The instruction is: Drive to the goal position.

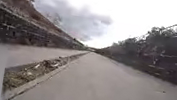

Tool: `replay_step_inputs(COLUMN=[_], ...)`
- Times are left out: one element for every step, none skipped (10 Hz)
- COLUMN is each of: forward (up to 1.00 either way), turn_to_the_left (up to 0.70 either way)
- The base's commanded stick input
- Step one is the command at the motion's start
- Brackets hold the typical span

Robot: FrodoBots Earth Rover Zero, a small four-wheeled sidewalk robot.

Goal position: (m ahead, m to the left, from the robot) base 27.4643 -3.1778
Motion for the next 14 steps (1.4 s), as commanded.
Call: replay_step_inputs(forward=[0.70, 0.70, 0.70, 0.70, 0.70, 0.70, 0.70, 0.70, 0.70, 0.70, 0.70, 0.70, 0.70, 0.70], turn_to_the_left=[0.00, 0.00, 0.00, 0.00, 0.00, 0.00, 0.00, 0.00, 0.00, 0.00, 0.00, 0.00, 0.00, 0.00])
